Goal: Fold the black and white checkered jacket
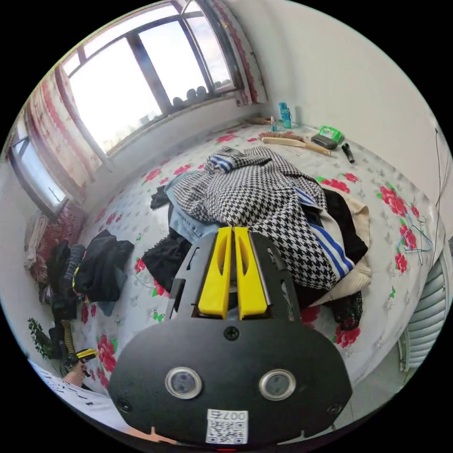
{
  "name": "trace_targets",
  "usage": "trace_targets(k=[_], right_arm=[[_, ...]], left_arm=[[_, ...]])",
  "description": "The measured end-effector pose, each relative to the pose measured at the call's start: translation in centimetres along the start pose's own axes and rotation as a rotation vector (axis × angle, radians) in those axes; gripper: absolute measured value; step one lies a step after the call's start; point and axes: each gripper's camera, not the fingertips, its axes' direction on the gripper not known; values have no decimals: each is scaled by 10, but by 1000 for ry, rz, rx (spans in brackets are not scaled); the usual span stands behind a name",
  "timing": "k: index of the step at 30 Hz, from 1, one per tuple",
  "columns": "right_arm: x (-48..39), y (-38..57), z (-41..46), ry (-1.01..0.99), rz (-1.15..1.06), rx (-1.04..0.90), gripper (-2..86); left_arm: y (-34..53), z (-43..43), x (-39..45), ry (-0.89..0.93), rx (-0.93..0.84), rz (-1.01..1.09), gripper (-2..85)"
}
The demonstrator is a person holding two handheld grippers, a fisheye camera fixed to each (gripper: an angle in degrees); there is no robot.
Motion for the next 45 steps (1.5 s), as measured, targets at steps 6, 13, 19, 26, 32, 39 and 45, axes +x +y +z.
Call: trace_targets(k=[6,13,19,26,32,39,45], right_arm=[[-92,51,-149,-505,-276,244,4],[-128,126,-129,114,-262,86,66],[-71,115,-74,194,-67,30,96],[-41,56,4,264,-68,-37,93],[-9,23,78,202,112,-150,26],[-14,89,66,-139,101,-35,-1],[-103,144,-12,-322,-178,-30,-2]], left_arm=[[20,-42,9,202,153,80,67],[75,-55,17,176,129,247,61],[90,-48,-2,120,24,196,57],[56,-40,-9,155,-29,102,57],[43,-40,-4,257,-14,49,58],[68,-53,-21,279,-13,26,52],[96,-84,-45,299,63,29,47]])
